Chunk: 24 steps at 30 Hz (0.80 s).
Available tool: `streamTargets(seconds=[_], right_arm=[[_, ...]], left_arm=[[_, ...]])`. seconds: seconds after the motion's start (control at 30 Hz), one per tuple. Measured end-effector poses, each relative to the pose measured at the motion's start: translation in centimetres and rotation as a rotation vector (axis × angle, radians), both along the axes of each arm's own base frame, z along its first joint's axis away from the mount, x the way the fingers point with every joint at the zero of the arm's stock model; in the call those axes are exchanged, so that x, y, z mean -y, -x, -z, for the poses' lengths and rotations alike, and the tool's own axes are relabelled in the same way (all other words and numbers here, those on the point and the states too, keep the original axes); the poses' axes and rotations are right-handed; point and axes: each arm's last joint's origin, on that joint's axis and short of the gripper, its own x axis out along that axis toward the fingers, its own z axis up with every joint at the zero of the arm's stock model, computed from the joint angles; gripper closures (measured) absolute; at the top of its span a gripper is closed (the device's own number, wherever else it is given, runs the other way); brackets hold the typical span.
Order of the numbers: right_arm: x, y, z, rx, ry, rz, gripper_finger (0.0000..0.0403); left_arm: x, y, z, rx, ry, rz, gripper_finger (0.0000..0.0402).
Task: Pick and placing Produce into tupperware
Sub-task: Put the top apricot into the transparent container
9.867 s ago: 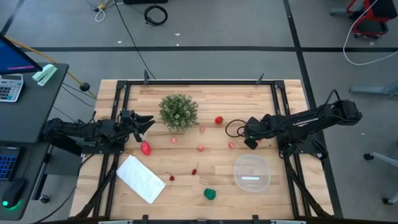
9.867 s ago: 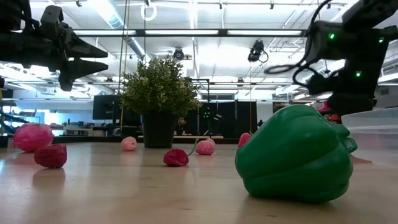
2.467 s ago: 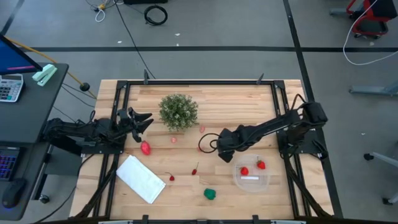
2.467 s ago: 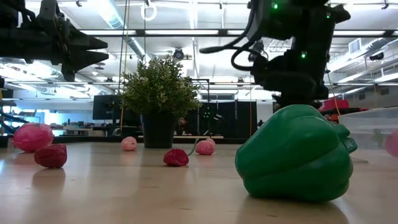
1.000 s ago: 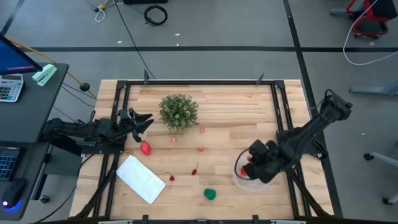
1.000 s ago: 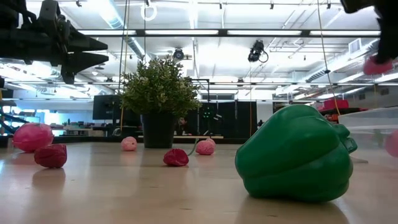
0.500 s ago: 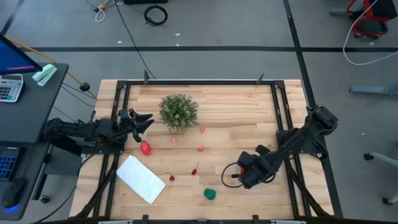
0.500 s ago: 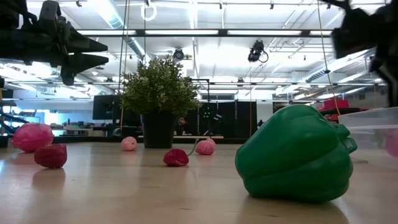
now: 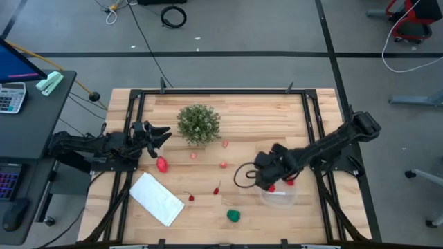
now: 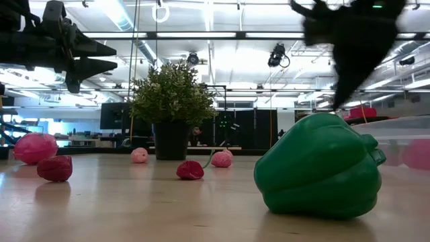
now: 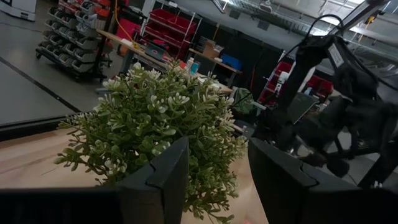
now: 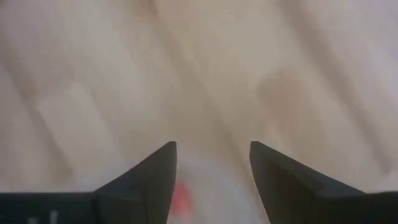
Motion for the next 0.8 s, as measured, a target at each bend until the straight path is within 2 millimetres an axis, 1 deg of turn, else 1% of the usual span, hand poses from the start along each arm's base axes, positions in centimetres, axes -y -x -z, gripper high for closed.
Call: streamTargets(seconds=[0.2, 0.27, 0.33, 0.4, 0.5, 0.6, 0.7, 0.8], right_arm=[[2.2, -4.3, -1.6, 0.295, 0.04, -0.187, 0.0198], [3.2, -5.5, -1.5, 0.327, 0.068, -0.269, 0.0199], [4.5, -6.4, -1.2, 0.346, 0.081, -0.273, 0.02], [6.1, -7.2, -0.7, 0.368, 0.072, -0.22, 0.02], [8.4, -8.1, 0.7, 0.349, 0.052, -0.139, 0.02], [10.3, -8.7, 2.4, 0.32, 0.038, -0.056, 0.02], [11.7, -9.2, 4.4, 0.279, 0.037, -0.008, 0.0202], [12.5, -9.8, 6.2, 0.267, 0.025, 0.009, 0.0205]], left_arm=[[0.0, 0.0, 0.0, 0.0, 0.0, 0.0, 0.023], [0.0, 0.0, 0.0, 0.0, 0.0, 0.0, 0.023], [0.0, 0.0, 0.0, -0.001, 0.0, 0.0, 0.023], [0.0, 0.0, 0.0, -0.001, 0.0, 0.0, 0.023], [0.0, 0.0, 0.0, -0.002, -0.001, 0.0, 0.023], [0.0, 0.0, 0.0, -0.002, -0.001, 0.0, 0.023], [0.0, 0.0, 0.0, -0.002, -0.002, 0.0, 0.023], [0.0, 0.0, 0.0, -0.002, -0.002, 0.0, 0.023]])
